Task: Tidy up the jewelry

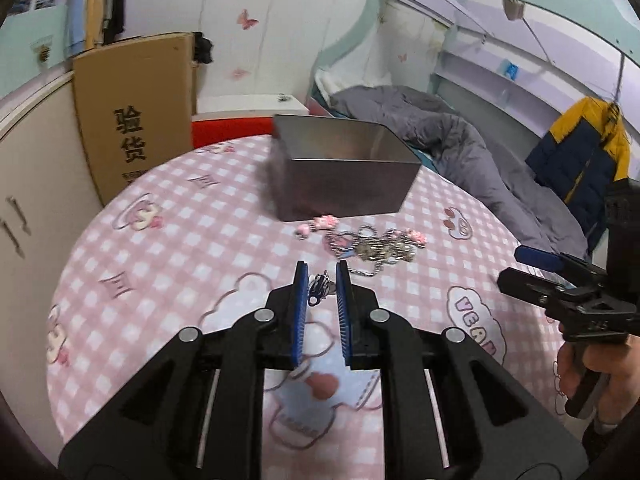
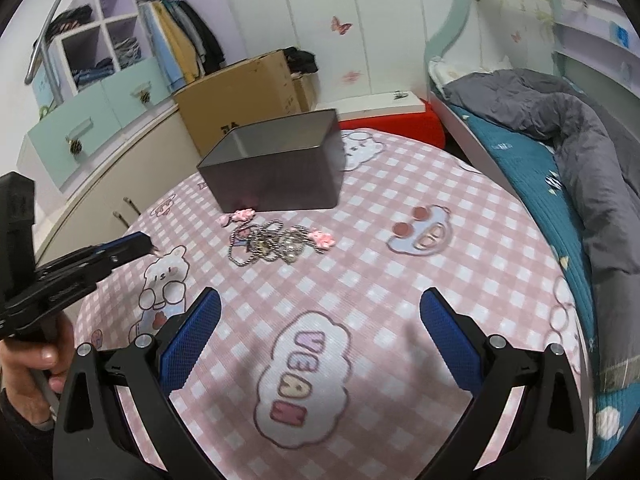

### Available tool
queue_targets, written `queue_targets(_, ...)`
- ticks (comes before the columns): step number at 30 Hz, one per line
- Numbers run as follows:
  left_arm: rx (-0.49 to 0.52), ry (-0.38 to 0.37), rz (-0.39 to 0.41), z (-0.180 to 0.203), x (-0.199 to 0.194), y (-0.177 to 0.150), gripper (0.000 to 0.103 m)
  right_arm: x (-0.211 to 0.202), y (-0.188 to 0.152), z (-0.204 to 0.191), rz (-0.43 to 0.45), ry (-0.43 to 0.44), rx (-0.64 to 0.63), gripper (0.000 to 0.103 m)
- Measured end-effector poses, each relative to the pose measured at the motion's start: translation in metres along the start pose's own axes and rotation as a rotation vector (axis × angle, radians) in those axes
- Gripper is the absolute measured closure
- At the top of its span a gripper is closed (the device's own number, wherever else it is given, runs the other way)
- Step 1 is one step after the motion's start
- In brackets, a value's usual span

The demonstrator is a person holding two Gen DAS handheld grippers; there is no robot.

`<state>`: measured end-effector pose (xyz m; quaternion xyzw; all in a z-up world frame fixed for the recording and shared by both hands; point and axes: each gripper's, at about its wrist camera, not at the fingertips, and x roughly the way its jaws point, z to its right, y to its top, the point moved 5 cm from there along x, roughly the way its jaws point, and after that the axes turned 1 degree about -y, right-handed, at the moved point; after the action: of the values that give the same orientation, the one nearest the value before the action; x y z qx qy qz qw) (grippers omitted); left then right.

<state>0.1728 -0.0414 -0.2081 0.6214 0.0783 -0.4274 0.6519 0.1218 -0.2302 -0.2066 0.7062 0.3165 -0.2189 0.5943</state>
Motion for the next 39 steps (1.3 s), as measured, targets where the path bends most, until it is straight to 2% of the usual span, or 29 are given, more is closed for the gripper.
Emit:
queue_targets(2,-0.02,0.022,0.015,-0.008,-0.002,-0.003,0.089,0.008,0.004,-0.005,-0.005,0.002,-0.021,0.008)
queue_targets(3,-0.028,0.034,0.023,-0.012,-0.002,-0.003,0.089,0.012,0.008,-0.009,-0.004,0.019,-0.034,0.011)
queue_targets(5,-0.033,0.053,0.043,-0.015,-0.003,-0.004,0.089,0.02,0.014,-0.019,-0.012,0.052,-0.071,0.032)
queue_targets(6,-0.038,0.058,0.053,-0.016,-0.003,-0.004,0.089,0.026,0.017,-0.025,-0.022,0.065,-0.097,0.047)
queue_targets(7,-0.049,0.054,0.061,-0.018,-0.002,-0.003,0.089,0.033,0.019,-0.029,-0.035,0.07,-0.116,0.056)
queue_targets(10,-0.062,0.044,0.075,-0.023,-0.001,-0.003,0.089,0.046,0.022,-0.04,-0.054,0.078,-0.172,0.065)
queue_targets(16,-0.075,0.022,0.065,-0.024,0.005,-0.007,0.089,0.061,0.022,-0.052,-0.084,0.083,-0.268,0.074)
queue_targets(19,-0.105,-0.009,0.06,-0.028,0.008,-0.006,0.089,0.071,0.022,-0.055,-0.104,0.098,-0.292,0.084)
queue_targets(26,-0.135,-0.034,0.045,-0.032,0.013,-0.01,0.089,0.091,0.021,-0.05,-0.138,0.078,-0.336,0.086)
queue_targets(27,-0.135,-0.034,0.044,-0.032,0.013,-0.011,0.089,0.092,0.022,-0.05,-0.142,0.089,-0.34,0.09)
queue_targets(28,-0.134,-0.033,0.042,-0.032,0.014,-0.011,0.089,0.092,0.022,-0.05,-0.144,0.088,-0.354,0.098)
queue_targets(29,-0.132,-0.031,0.04,-0.031,0.014,-0.011,0.089,0.093,0.021,-0.05,-0.146,0.076,-0.377,0.098)
queue_targets(32,-0.125,-0.025,0.039,-0.03,0.014,-0.011,0.089,0.088,0.021,-0.05,-0.145,0.083,-0.387,0.098)
queue_targets(39,-0.118,-0.012,0.042,-0.031,0.015,-0.01,0.089,0.041,0.036,-0.047,-0.048,0.182,-0.287,0.099)
